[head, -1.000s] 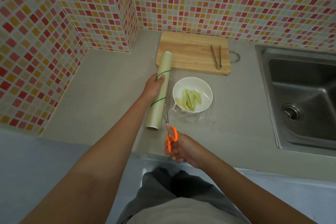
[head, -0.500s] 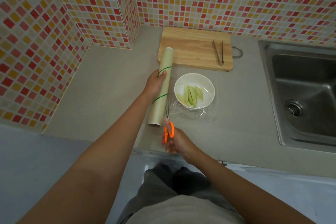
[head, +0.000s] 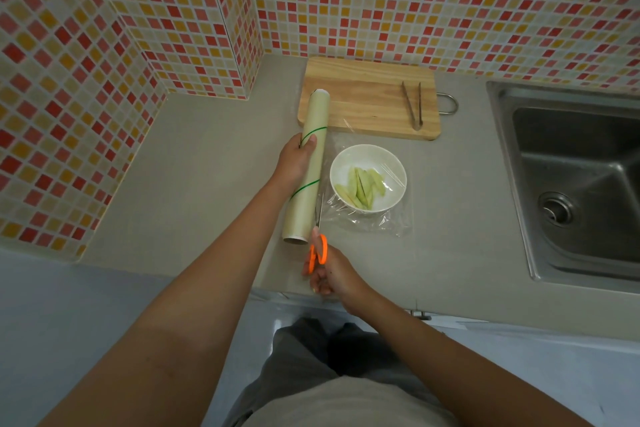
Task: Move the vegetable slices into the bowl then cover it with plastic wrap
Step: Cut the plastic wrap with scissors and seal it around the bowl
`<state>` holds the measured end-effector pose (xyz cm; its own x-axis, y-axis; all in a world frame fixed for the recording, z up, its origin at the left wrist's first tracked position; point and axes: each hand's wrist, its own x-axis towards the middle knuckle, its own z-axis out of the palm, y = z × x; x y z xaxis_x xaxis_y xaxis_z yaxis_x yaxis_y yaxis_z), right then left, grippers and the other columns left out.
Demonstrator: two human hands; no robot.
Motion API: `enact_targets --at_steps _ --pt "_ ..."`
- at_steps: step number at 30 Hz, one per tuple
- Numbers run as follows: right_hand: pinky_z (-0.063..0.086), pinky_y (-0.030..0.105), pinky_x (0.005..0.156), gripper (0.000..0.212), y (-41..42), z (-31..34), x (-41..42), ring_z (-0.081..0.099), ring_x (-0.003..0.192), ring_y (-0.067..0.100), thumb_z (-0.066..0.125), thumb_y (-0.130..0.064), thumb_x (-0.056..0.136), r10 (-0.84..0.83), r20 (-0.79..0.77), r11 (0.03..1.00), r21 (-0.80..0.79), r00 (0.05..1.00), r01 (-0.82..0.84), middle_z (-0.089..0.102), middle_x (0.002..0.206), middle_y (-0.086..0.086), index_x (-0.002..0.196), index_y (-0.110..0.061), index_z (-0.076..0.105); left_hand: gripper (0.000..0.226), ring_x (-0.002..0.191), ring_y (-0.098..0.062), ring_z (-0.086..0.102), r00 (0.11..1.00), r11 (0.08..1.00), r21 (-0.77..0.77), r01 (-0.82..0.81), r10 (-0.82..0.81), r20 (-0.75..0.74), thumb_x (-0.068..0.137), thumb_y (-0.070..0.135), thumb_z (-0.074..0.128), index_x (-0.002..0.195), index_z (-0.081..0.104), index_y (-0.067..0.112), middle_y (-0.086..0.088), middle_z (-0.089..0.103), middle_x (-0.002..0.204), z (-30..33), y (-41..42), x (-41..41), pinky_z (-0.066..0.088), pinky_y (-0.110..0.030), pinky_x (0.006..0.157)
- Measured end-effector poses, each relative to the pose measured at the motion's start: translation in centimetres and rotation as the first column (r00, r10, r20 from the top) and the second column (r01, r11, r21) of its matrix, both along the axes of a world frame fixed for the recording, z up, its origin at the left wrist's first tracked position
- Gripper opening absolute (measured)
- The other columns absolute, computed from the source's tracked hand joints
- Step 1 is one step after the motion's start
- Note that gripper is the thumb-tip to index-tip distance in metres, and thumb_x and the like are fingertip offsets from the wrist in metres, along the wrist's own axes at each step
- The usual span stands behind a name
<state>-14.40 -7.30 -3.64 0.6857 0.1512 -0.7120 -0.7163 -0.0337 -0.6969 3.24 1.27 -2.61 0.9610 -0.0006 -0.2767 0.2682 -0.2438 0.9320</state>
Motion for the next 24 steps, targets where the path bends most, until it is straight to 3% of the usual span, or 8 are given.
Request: enact_targets --at_steps 5,10,15,19,24 --pt "0.034 0.021 0.045 0.063 0.1 -0.4 0.1 0.044 0.047 0.017 0.035 -0.071 0.086 0.005 0.051 1.0 -0.002 0.999 -0.005 0.053 0.081 0.022 0.064 -0.014 0.051 0.026 0.078 -0.02 0.053 1.0 1.0 -0.007 -0.01 0.01 -0.001 0.098 0.029 0.045 0.104 0.058 0.008 -0.008 0.057 0.089 -0.3 0.1 -0.2 0.042 -0.032 0.072" --pt "0.037 0.021 0.047 0.07 0.2 -0.9 -0.5 0.046 0.043 0.014 0.039 -0.084 0.066 -0.012 0.155 1.0 -0.02 0.988 0.015 0.054 0.065 0.016 0.062 -0.016 0.054 0.023 0.072 -0.016 0.054 1.0 0.999 -0.031 -0.027 0.027 -0.008 0.099 0.029 0.045 0.101 0.058 0.01 0.0 0.057 0.081 -0.5 0.3 -0.2 0.043 -0.03 0.067" --pt "0.036 0.023 0.045 0.06 0.2 -1.2 -0.9 0.045 0.04 0.013 0.048 -0.074 0.078 -0.068 0.236 0.998 0.018 0.969 0.066 0.059 0.058 0.001 0.067 -0.015 0.053 0.024 0.075 -0.018 0.054 0.999 0.999 -0.037 -0.038 0.037 -0.02 0.099 0.03 0.045 0.101 0.058 0.01 -0.005 0.058 0.086 -0.5 0.4 -0.1 0.044 -0.031 0.071" --pt "0.032 0.023 0.042 0.053 0.1 -1.1 -0.9 0.041 0.039 0.015 0.049 -0.063 0.084 -0.105 0.249 0.994 0.052 0.963 0.095 0.056 0.059 0.005 0.066 -0.014 0.052 0.022 0.072 -0.015 0.054 0.999 0.998 -0.049 -0.04 0.04 -0.013 0.099 0.029 0.045 0.1 0.057 0.011 -0.001 0.057 0.082 -0.5 0.4 -0.1 0.043 -0.028 0.066" --pt "0.034 0.019 0.04 0.06 0.0 -0.6 0.2 0.04 0.035 0.013 0.046 -0.07 0.077 -0.083 0.223 0.997 0.009 0.971 0.083 0.056 0.058 0.006 0.065 -0.012 0.051 0.022 0.077 -0.019 0.054 0.999 0.998 -0.053 -0.036 0.035 -0.022 0.099 0.029 0.044 0.102 0.056 0.011 -0.008 0.058 0.09 -0.6 0.5 -0.4 0.044 -0.031 0.073"
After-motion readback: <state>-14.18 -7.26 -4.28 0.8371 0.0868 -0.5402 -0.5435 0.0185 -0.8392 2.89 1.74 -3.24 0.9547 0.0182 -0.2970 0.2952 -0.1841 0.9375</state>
